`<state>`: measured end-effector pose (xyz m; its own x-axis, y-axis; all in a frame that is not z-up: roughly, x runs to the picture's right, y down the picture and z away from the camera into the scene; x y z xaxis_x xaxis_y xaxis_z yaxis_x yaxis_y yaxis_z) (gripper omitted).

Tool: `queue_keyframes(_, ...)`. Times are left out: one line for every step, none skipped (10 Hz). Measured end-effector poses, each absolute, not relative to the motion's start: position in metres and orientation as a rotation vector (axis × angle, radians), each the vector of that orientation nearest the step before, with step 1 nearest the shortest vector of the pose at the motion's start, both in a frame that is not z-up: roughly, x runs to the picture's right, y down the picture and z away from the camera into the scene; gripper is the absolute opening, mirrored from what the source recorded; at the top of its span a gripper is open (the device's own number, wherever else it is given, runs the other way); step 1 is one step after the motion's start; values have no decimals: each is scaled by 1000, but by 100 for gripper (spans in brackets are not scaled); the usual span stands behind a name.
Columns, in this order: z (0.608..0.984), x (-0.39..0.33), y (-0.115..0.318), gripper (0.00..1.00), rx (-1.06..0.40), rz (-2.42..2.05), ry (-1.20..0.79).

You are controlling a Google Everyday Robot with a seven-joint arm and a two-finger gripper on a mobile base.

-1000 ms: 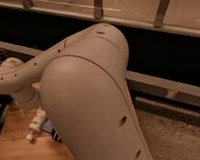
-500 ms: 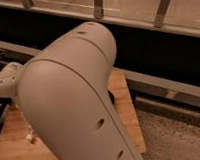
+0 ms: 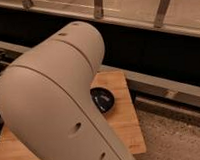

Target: Place the bottle in the ceramic bowl

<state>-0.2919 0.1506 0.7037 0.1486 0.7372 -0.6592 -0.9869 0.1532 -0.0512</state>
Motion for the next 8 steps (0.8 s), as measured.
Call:
queue_keyframes(704,-294,148,80,-571,1325,536)
queue_keyframes(710,-297,142,80,-609,1327,492)
queue_keyframes(720,-303,138,80,-653,1330,441)
queue_keyframes(725,-309,137,80,-682,1324,401)
queue_keyframes(728,-311,134,80,-700,1325,373)
queue_keyframes(732,-310,130,80,-712,1331,349)
queue_keyframes(735,-312,128,80,-728,1335,322)
queue_keyframes(739,-315,126,80,-738,1335,294)
